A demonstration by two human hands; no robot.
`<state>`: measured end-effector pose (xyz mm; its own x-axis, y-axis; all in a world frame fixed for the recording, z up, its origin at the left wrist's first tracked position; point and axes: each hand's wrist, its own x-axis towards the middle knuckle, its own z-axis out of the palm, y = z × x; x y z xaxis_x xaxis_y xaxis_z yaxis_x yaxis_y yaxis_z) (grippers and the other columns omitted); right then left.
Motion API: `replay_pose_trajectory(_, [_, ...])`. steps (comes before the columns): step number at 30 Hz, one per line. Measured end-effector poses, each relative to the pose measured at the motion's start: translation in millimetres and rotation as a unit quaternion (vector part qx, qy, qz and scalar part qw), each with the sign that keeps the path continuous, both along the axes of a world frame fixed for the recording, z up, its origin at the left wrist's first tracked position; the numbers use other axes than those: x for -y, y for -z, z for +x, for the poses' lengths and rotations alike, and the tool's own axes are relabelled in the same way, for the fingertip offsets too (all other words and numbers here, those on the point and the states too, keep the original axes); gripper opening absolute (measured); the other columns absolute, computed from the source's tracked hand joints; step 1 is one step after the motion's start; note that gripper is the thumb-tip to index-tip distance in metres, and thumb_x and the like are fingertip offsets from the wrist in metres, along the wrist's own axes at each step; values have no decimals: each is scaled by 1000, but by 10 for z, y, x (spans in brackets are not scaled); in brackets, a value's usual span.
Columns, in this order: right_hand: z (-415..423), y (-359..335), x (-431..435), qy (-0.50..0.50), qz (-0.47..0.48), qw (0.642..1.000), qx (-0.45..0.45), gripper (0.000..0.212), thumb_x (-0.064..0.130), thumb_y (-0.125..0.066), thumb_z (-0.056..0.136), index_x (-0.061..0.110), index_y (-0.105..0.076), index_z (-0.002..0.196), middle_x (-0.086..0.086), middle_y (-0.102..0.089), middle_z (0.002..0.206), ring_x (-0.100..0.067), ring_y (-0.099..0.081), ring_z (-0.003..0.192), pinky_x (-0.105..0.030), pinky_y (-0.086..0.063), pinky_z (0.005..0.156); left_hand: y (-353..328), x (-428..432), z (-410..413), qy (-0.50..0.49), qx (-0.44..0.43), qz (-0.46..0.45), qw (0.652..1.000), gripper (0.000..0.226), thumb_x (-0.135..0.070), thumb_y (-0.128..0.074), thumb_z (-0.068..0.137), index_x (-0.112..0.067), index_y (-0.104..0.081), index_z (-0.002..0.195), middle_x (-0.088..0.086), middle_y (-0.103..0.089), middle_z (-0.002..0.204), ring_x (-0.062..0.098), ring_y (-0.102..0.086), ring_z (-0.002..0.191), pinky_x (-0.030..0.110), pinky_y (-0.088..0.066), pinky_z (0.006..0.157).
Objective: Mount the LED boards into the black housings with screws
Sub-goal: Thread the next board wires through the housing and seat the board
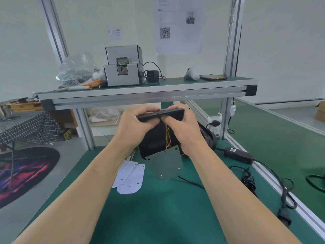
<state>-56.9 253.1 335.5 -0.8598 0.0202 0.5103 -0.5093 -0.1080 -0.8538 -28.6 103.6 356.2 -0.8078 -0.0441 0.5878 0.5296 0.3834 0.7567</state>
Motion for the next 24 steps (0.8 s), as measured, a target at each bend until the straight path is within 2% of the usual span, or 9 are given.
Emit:
replay_pose_trajectory(3, [-14,11,22,17,-1,1000,10,22,-1,-77,83,14,-62,85,10,-62,77,-2,-61,73,-17,-48,70,33,-12,0,2,3,-20,1000,30,4,-74,82,-14,-76,105,-4,-75,96,0,-68,86,20,-53,87])
replay_pose_trajectory(6, [-59,-1,61,33,0,999,30,27,-1,-78,78,18,-59,81,10,-60,72,-8,-58,71,-25,-48,69,52,-10,2,-4,18,-15,1000,33,5,-73,81,-16,-77,107,-4,-77,98,6,-71,91,29,-56,91])
replay_pose_trajectory(8, [-103,-7,90,50,7,997,51,26,3,-78,75,20,-61,83,6,-64,78,-15,-60,77,-36,-53,75,44,-2,-3,-13,21,-31,999,35,5,-71,82,-16,-77,110,-3,-77,100,12,-72,96,36,-56,95])
replay_pose_trajectory(11, [-139,11,128,71,16,993,89,34,12,-79,70,28,-63,95,-3,-69,101,-27,-66,99,-51,-54,93,16,9,-3,-37,14,-83,996,37,3,-68,84,-18,-77,112,-3,-77,103,11,-70,100,38,-54,97])
replay_pose_trajectory(14, [-140,49,151,114,38,987,106,44,22,-80,66,30,-57,102,-5,-64,112,-25,-64,104,-48,-55,91,24,-15,16,-38,10,-119,992,39,2,-66,84,-22,-77,113,-6,-76,104,5,-68,100,34,-54,97])
replay_pose_trajectory(17, [-108,91,142,175,95,976,88,36,31,-77,67,29,-52,93,2,-64,101,-21,-62,94,-42,-54,80,76,-51,16,-44,14,-137,990,39,2,-66,84,-19,-76,115,-3,-76,107,8,-67,103,35,-52,99])
replay_pose_trajectory(21, [-80,146,116,173,116,973,98,33,30,-76,71,26,-49,91,1,-63,96,-24,-62,92,-46,-54,81,135,-70,3,-52,11,-160,986,37,3,-65,83,-17,-77,113,0,-76,106,14,-68,105,34,-51,99])
replay_pose_trajectory(24, [-99,166,94,170,115,972,111,33,28,-77,71,25,-49,89,-1,-64,94,-28,-63,90,-47,-55,79,158,-92,13,-62,4,-174,983,37,3,-65,83,-19,-78,110,-2,-77,103,14,-68,101,27,-51,95])
